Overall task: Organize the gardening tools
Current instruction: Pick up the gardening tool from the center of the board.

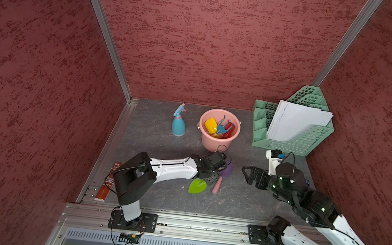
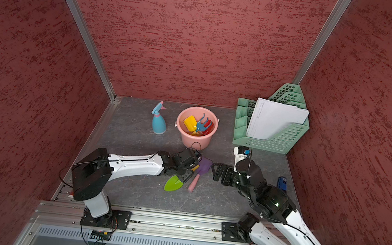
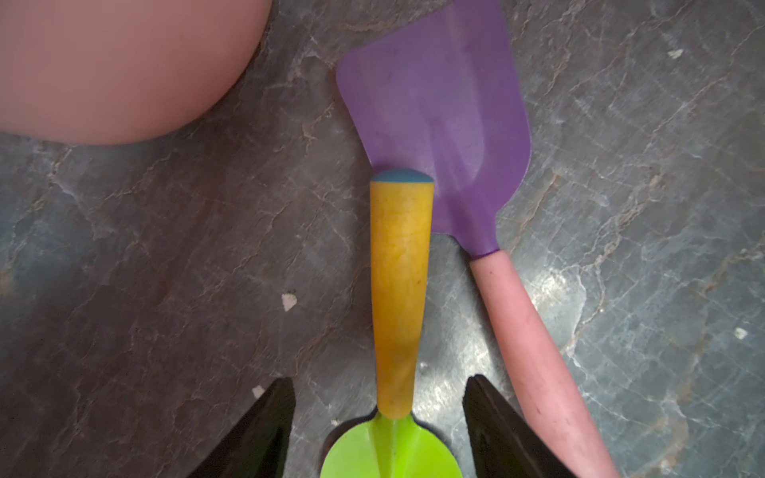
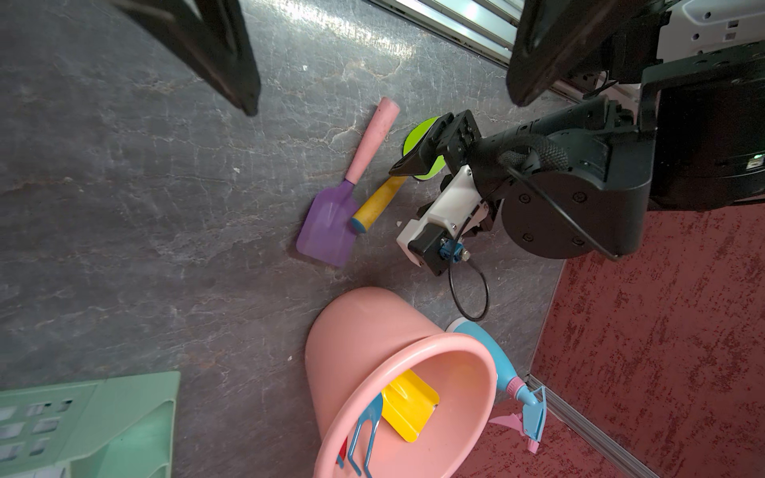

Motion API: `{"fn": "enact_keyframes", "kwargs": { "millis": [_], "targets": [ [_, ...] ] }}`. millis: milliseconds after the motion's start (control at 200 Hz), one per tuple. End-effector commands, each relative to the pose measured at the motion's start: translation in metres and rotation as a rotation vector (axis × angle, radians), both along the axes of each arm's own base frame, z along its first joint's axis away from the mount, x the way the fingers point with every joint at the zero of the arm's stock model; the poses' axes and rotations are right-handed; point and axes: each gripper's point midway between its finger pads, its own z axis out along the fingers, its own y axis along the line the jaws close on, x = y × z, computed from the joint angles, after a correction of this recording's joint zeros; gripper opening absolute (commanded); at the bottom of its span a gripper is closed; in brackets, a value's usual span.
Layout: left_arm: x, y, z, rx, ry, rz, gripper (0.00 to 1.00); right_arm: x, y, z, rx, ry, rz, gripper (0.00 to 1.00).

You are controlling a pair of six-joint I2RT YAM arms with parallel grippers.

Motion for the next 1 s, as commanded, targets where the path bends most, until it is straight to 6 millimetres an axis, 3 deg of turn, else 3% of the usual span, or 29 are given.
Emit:
{"fn": "enact_keyframes", "kwargs": {
  "millis": [0, 526, 836, 992],
  "targets": [
    [0.008, -0.012, 0.001, -0.038, -0.003, 0.003, 0.68, 0.003, -0.009, -0.005, -0.022, 0.002, -0.044, 0.98],
    [0.023, -0.014, -0.024, 0.004, 0.023, 0.010, 0.57, 0.002, -0.011, -0.011, -0.023, 0.006, -0.053, 0.98],
    [0.022, -0.012, -0.038, 0.003, 0.072, 0.017, 0.34, 0.001, -0.012, -0.013, -0.025, 0.008, -0.055, 0.98],
    [0.022, -0.008, -0.043, 0.010, 0.092, 0.035, 0.16, 0.002, -0.011, -0.013, -0.024, 0.010, -0.056, 0.98]
  ]
}}
